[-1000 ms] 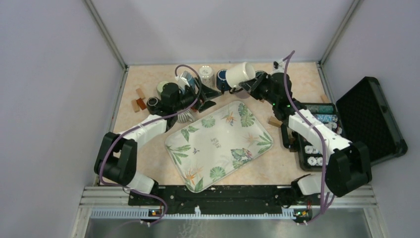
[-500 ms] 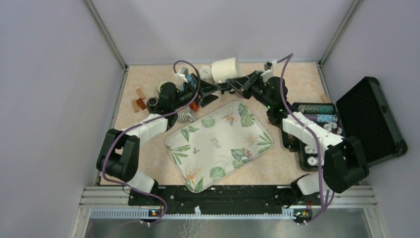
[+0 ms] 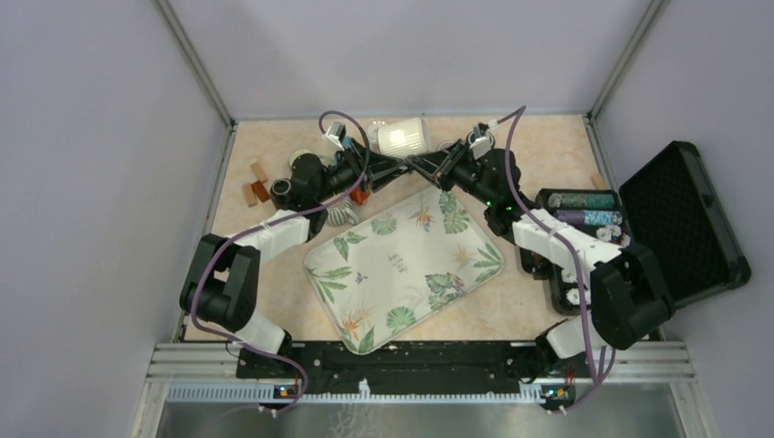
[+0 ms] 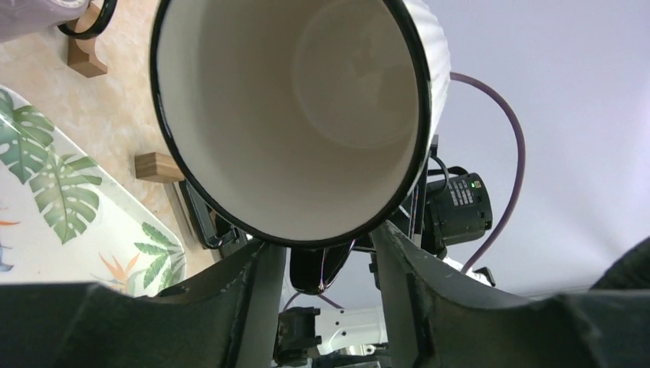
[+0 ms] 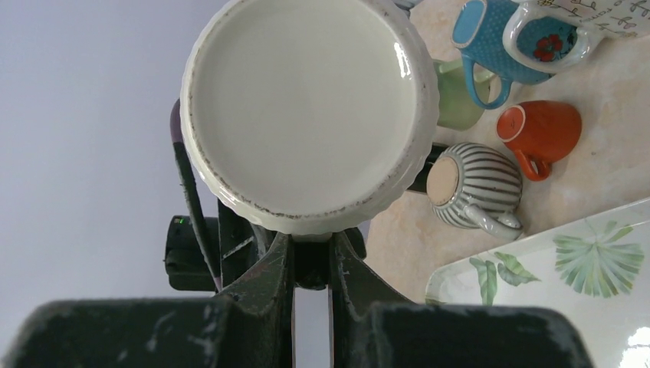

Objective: Turn the mug right side up
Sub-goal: Turn over the cup at the center of the board.

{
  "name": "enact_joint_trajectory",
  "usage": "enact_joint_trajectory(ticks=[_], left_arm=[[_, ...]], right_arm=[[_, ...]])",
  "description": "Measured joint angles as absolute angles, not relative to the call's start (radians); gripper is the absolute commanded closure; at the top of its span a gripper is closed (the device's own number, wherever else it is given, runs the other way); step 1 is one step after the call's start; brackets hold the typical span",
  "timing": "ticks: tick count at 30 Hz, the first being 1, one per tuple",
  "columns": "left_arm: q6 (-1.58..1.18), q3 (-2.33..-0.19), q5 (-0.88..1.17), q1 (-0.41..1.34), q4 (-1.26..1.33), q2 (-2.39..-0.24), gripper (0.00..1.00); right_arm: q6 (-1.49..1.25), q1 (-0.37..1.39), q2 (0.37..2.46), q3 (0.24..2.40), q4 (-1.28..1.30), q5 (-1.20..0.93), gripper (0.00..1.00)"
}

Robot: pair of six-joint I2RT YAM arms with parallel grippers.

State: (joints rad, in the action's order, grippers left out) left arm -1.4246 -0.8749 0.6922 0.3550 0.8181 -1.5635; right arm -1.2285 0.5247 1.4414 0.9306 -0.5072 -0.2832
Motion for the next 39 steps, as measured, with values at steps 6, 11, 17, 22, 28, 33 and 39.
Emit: enact_joint_trajectory(ticks=[6, 11, 17, 22, 28, 33, 39], left_arm=[[-1.446, -0.873, 0.7, 0.354, 0.839, -1.564, 0.56], [-1.454, -0.873, 0.719, 0.353, 0.863, -1.576, 0.6], [-1.472, -0.873, 0.74, 0.353, 0.876, -1.598, 0.68], [-1.482, -0.873, 0.744, 0.35, 0.877, -1.598, 0.75], [-1.494, -0.873, 0.745, 0.349, 0.883, -1.598, 0.87], [-1.494, -0.873, 0.746, 0.348, 0.883, -1.598, 0.93], [-1.495, -0.873, 0.748, 0.348, 0.883, -1.6, 1.0]], right_arm=[[-1.235, 0.528, 1.445, 0.929, -0.517, -0.286, 1.0], [-1.235, 0.528, 1.445, 0.923, -0.537, -0.289, 1.0], [-1.235, 0.529, 1.452, 0.921, -0.538, -0.292, 1.0], [-1.238, 0.529, 1.452, 0.916, -0.549, -0.293, 1.0], [-1.24, 0.529, 1.452, 0.915, -0.554, -0.294, 1.0], [-1.24, 0.529, 1.452, 0.914, -0.554, -0.294, 1.0], [-1.239, 0.529, 1.452, 0.91, -0.559, -0.293, 1.0]])
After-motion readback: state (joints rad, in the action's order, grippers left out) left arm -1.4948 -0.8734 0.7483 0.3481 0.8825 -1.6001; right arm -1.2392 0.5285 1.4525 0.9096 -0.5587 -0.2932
